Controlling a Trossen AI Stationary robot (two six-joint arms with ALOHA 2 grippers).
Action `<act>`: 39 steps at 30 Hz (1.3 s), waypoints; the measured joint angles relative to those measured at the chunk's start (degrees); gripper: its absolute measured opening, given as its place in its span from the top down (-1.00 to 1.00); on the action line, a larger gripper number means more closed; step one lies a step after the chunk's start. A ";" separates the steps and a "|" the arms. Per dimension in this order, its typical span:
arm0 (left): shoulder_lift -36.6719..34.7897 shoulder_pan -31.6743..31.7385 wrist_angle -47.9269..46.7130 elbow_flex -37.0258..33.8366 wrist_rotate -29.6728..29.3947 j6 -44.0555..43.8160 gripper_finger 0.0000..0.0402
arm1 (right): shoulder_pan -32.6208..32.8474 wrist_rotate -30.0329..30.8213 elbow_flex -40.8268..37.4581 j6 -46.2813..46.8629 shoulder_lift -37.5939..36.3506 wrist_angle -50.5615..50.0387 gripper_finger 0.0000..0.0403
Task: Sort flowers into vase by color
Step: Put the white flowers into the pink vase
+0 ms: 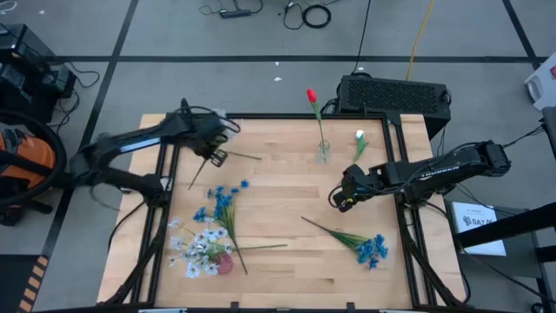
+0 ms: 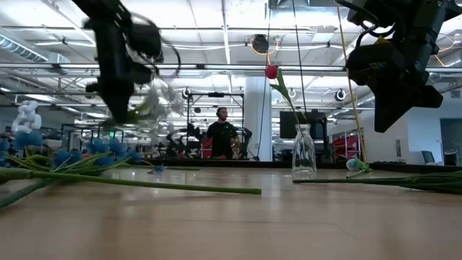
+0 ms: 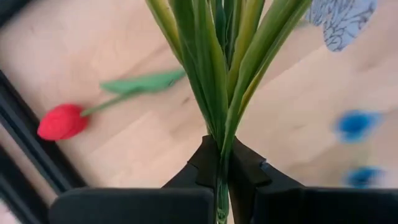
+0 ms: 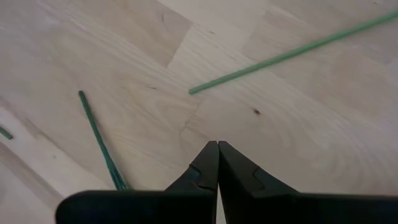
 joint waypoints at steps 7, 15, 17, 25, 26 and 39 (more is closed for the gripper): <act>-22.44 -5.05 5.31 0.02 -0.59 -4.33 0.92 | 0.00 0.00 0.00 1.01 0.02 3.49 1.00; -38.59 -10.74 15.25 -1.27 1.48 -4.64 0.92 | 0.00 0.02 0.00 1.03 0.02 6.80 1.00; -41.04 -12.19 19.95 -3.10 2.29 -4.63 0.93 | 0.00 0.02 0.00 1.05 0.02 7.30 1.00; -44.81 -16.10 31.73 -9.42 4.13 -4.67 0.93 | 0.02 0.02 0.00 1.46 0.02 9.03 1.00; -44.79 -16.35 32.27 -9.44 4.13 -4.63 0.93 | 0.00 0.02 0.00 1.46 0.02 9.03 1.00; -44.79 -17.35 34.05 -9.44 4.42 -4.63 0.92 | 0.01 0.04 0.00 1.49 0.02 8.99 1.00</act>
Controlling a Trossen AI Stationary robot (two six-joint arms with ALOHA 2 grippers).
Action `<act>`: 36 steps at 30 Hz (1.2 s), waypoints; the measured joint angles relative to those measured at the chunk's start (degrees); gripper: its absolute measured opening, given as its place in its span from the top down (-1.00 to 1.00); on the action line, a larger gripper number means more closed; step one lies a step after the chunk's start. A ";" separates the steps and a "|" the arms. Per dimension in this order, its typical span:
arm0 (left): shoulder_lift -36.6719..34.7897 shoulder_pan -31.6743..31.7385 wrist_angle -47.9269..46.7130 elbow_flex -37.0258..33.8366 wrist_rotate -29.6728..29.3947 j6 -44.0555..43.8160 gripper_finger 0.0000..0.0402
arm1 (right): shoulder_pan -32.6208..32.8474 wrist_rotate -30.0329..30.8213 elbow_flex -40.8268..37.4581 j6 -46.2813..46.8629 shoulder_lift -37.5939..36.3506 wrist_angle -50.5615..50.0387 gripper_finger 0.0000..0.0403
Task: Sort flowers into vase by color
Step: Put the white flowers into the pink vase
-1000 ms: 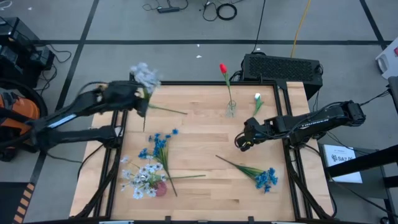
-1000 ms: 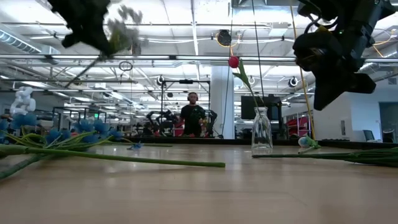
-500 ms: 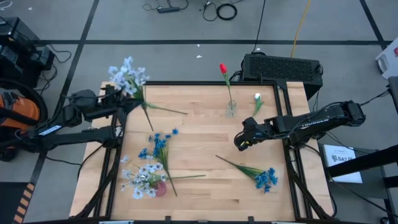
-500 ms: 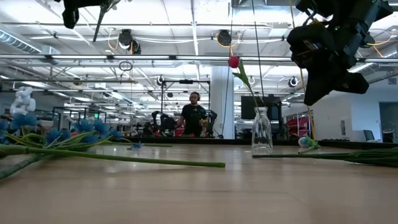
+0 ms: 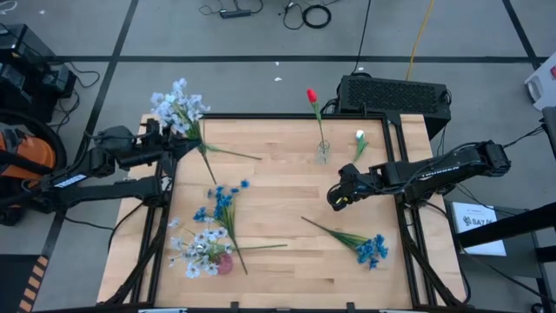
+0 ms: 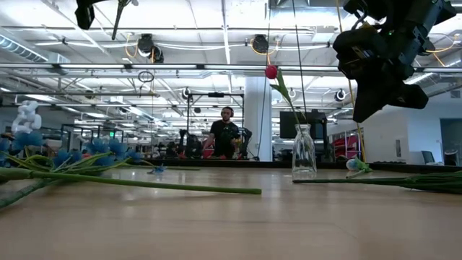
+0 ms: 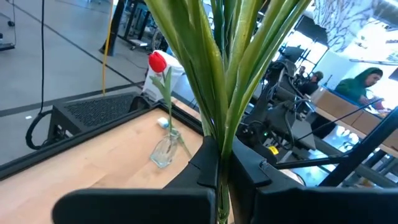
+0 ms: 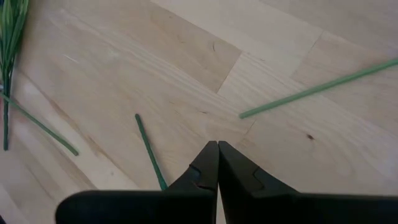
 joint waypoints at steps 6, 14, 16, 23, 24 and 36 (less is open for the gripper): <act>1.84 0.00 16.33 0.01 3.60 -2.62 0.91 | -0.01 0.55 0.00 1.47 0.00 -0.09 1.00; 11.45 -3.77 29.50 2.87 12.20 -1.42 0.96 | -0.01 0.80 0.00 4.12 0.02 -0.13 1.00; 14.74 -6.70 28.27 5.33 12.17 -0.23 0.96 | 0.01 1.71 0.00 4.49 0.02 -0.13 1.00; 23.14 -23.58 20.40 18.22 2.27 10.20 0.96 | 0.01 1.79 0.00 2.63 0.02 -0.33 1.00; 24.31 -26.57 19.78 19.76 -0.38 11.53 0.96 | 0.01 1.79 0.00 1.93 0.02 -0.42 1.00; 34.48 -55.35 23.12 27.25 -25.89 20.36 0.96 | 0.01 1.20 -0.02 -4.30 0.02 -2.67 1.00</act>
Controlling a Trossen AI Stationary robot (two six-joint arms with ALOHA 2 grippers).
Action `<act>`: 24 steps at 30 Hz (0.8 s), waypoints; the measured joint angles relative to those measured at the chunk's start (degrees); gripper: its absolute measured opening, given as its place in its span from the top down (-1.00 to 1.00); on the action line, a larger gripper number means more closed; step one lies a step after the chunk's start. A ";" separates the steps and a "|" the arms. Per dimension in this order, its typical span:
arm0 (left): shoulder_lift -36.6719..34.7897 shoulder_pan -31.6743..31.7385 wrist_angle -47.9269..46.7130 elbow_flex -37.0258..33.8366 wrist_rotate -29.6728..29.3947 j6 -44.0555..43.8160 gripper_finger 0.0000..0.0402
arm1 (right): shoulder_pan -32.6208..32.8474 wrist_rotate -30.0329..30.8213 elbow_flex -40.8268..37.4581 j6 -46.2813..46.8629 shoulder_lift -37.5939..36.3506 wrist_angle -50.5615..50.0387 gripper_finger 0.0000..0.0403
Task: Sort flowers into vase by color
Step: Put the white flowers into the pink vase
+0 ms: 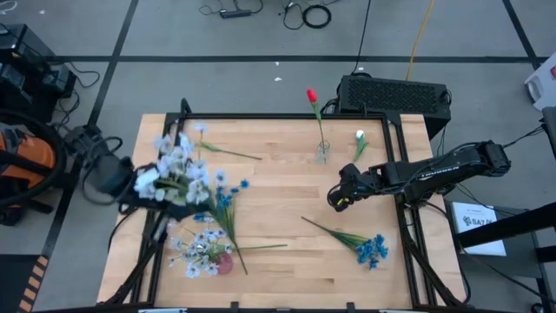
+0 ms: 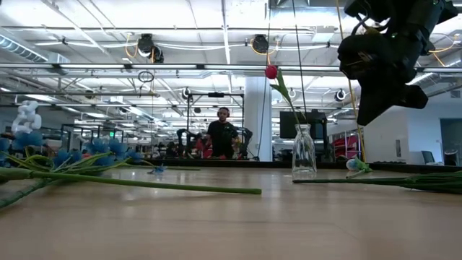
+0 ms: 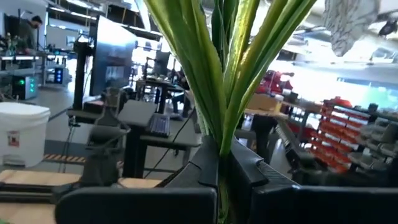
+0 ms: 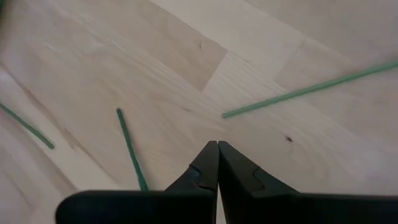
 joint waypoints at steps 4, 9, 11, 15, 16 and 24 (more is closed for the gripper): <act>2.35 -8.23 4.58 2.31 -6.99 2.63 0.96 | 0.00 0.02 0.00 -0.90 0.00 -1.12 1.00; 5.63 -17.91 5.69 2.43 -11.15 6.82 0.96 | 0.10 0.02 0.00 -0.40 0.00 -0.98 1.00; 7.02 -21.99 7.94 2.45 -14.13 9.20 0.96 | 0.36 0.02 0.00 0.84 0.00 -1.00 1.00; 10.28 -28.34 9.32 2.45 -19.77 13.15 0.96 | 0.94 0.02 0.00 2.95 0.00 -0.95 1.00; 11.02 -29.62 9.11 2.44 -21.53 13.25 0.96 | 1.07 0.02 0.00 3.70 0.00 -0.88 1.00; 15.82 -37.53 8.19 2.41 -36.10 12.72 0.96 | 2.43 0.29 0.00 11.69 0.00 0.11 1.00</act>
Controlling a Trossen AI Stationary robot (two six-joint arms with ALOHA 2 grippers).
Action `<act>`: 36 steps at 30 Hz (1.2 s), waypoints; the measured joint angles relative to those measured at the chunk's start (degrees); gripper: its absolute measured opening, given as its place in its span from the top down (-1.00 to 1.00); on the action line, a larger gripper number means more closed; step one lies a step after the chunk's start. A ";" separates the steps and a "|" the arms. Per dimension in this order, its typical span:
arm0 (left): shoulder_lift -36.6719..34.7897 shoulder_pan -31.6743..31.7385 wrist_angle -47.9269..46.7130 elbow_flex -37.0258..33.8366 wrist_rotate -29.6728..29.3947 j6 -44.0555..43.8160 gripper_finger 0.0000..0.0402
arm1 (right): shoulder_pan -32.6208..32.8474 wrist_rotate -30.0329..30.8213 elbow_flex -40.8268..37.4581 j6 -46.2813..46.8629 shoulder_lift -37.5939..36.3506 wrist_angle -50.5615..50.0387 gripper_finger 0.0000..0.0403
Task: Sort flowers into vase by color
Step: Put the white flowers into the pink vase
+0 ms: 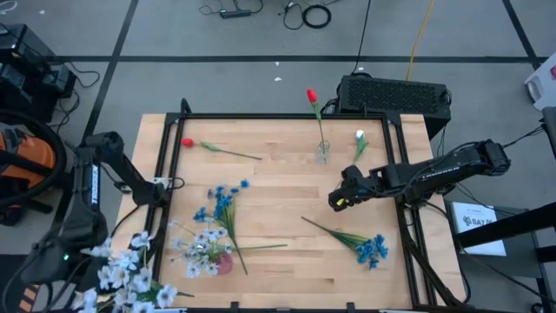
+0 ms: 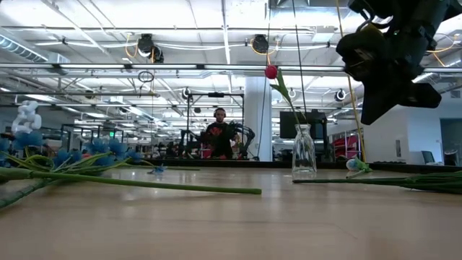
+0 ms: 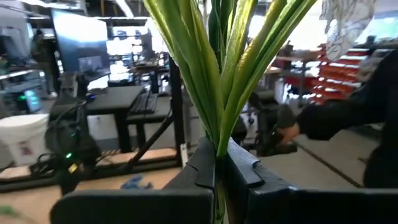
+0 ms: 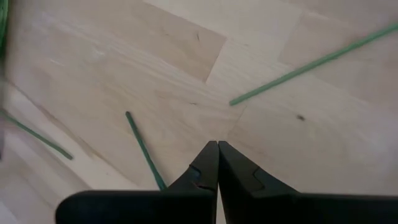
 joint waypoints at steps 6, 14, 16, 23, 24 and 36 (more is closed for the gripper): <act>1.12 -2.74 -4.14 -2.67 -6.48 -7.14 0.96 | 0.00 0.00 0.00 4.45 0.00 1.81 1.00; -1.05 -3.45 -5.00 -9.63 -9.31 -12.08 0.96 | 0.00 -0.01 0.00 6.36 0.00 7.54 1.00; -2.53 -3.82 -5.47 -11.90 -9.35 -14.76 0.96 | 0.00 0.00 0.00 7.69 0.15 7.58 1.00; -7.29 -4.50 -3.85 -20.06 -10.77 -19.61 0.96 | 2.41 -0.01 0.00 10.71 2.74 7.65 1.00; -7.58 -4.49 -2.94 -21.07 -10.97 -19.61 0.96 | 2.90 0.00 0.00 11.27 3.28 7.67 1.00; -8.28 -2.82 1.18 -26.31 -12.94 -19.58 0.96 | 5.95 -1.74 0.00 13.21 10.08 12.84 1.00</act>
